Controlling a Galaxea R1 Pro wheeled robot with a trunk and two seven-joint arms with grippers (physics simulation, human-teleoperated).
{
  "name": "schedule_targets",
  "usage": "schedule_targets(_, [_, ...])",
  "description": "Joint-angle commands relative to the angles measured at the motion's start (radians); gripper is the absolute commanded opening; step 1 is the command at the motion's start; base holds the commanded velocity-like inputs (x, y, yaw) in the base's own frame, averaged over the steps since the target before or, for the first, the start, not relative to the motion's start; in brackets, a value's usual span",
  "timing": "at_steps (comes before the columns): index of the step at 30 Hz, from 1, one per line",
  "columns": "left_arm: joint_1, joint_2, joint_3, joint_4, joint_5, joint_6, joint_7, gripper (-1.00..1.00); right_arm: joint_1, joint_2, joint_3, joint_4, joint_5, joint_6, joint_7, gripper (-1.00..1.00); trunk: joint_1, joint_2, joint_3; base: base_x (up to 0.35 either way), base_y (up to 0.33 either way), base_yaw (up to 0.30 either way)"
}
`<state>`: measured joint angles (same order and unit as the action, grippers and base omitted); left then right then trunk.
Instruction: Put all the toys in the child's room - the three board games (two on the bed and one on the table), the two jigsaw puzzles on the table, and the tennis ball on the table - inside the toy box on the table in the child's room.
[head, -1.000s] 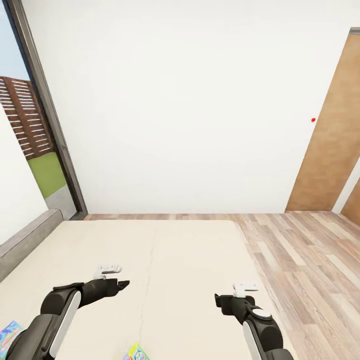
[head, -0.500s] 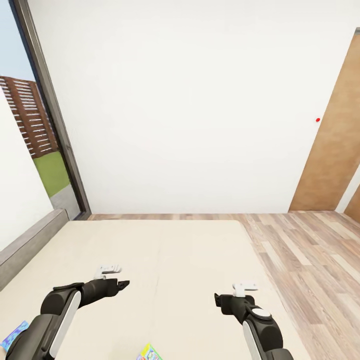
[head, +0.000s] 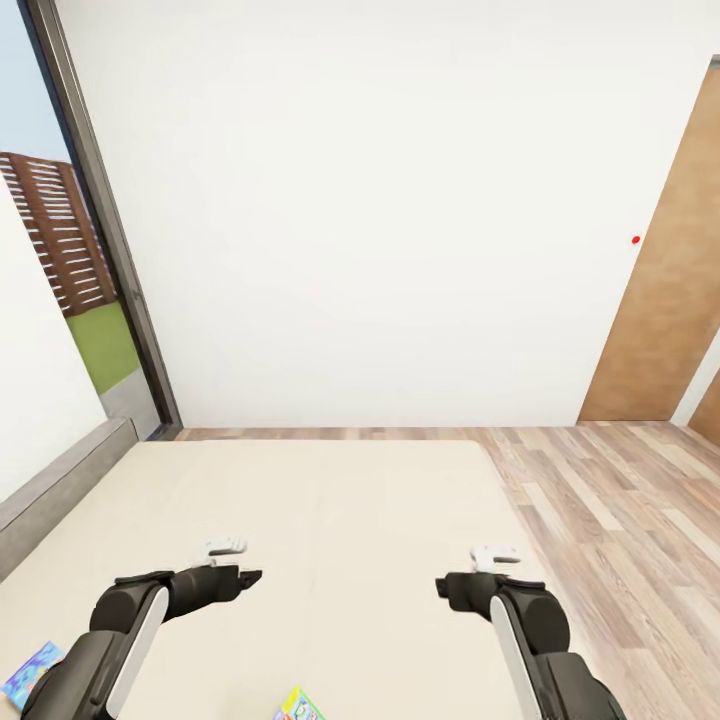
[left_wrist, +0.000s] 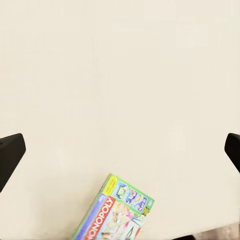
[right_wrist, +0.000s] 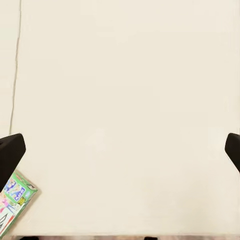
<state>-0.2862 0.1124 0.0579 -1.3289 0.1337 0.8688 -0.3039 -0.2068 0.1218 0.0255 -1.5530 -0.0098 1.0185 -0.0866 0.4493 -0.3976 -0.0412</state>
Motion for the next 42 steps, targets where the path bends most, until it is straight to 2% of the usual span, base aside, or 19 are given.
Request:
schedule_targets(1, [-0.002, -0.007, -0.001, 0.021, 0.007, 0.007, 0.003, 1.0, -0.006, 0.001, -0.002, -0.003, -0.002, 0.011, -0.006, 1.0, 0.001, -0.002, -0.002, 0.0, 0.0, 0.0])
schedule_targets(3, [-0.011, -0.02, -0.004, 0.063, 0.005, 0.007, 0.009, 1.0, -0.01, 0.002, -0.007, -0.005, -0.002, 0.018, -0.006, 1.0, 0.001, -0.002, -0.002, 0.0, 0.0, 0.0])
schedule_targets(5, [-0.047, -0.035, -0.006, 0.132, 0.003, 0.007, 0.029, 1.0, -0.012, 0.002, -0.01, -0.006, -0.001, 0.023, -0.005, 1.0, 0.001, -0.002, -0.002, 0.0, 0.0, 0.0])
schedule_targets(9, [-0.107, -0.044, -0.007, 0.264, 0.002, 0.006, 0.063, 1.0, -0.012, 0.002, -0.012, -0.007, -0.002, 0.027, -0.004, 1.0, 0.001, -0.002, -0.002, 0.0, 0.0, 0.0])
schedule_targets(14, [-0.151, -0.046, -0.007, 0.333, 0.002, 0.013, 0.076, 1.0, -0.012, 0.002, -0.012, -0.008, -0.002, 0.025, -0.004, 1.0, 0.001, -0.002, -0.002, 0.0, 0.0, 0.0])
schedule_targets(18, [-0.167, -0.046, -0.006, 0.433, 0.0, 0.004, 0.081, 1.0, -0.013, 0.003, -0.011, -0.008, -0.002, 0.022, -0.004, 1.0, 0.001, -0.002, -0.002, 0.0, 0.0, 0.0])
schedule_targets(24, [-0.19, -0.048, -0.007, 0.471, -0.003, -0.006, 0.085, 1.0, -0.013, 0.003, -0.008, -0.009, -0.002, 0.02, -0.003, 1.0, 0.001, -0.002, -0.002, 0.0, 0.0, 0.0])
schedule_targets(26, [-0.207, -0.062, -0.016, 0.509, -0.021, -0.031, 0.099, 1.0, -0.013, 0.004, -0.004, -0.009, -0.002, 0.019, -0.003, 1.0, 0.001, -0.002, -0.002, 0.0, 0.0, 0.0])
schedule_targets(29, [-0.235, -0.091, -0.024, 0.6, -0.071, -0.094, 0.146, 1.0, -0.012, 0.003, -0.003, -0.008, -0.002, 0.018, -0.003, 1.0, 0.001, -0.002, -0.002, 0.0, 0.0, 0.0])
schedule_targets(32, [-0.279, -0.104, -0.026, 0.69, -0.107, -0.138, 0.18, 1.0, -0.011, 0.003, -0.002, -0.007, -0.002, 0.018, -0.002, 1.0, 0.001, -0.002, -0.002, 0.0, 0.0, 0.0])
schedule_targets(37, [-0.305, -0.107, -0.028, 0.745, -0.123, -0.16, 0.196, 1.0, -0.011, 0.004, -0.001, -0.007, -0.002, 0.018, -0.002, 1.0, 0.001, -0.002, -0.002, 0.0, 0.0, 0.0])
schedule_targets(42, [-0.307, -0.106, -0.029, 0.748, -0.124, -0.159, 0.195, 1.0, -0.011, 0.004, -0.001, -0.008, -0.002, 0.018, -0.002, 1.0, 0.001, -0.002, -0.002, 0.0, 0.0, 0.0])
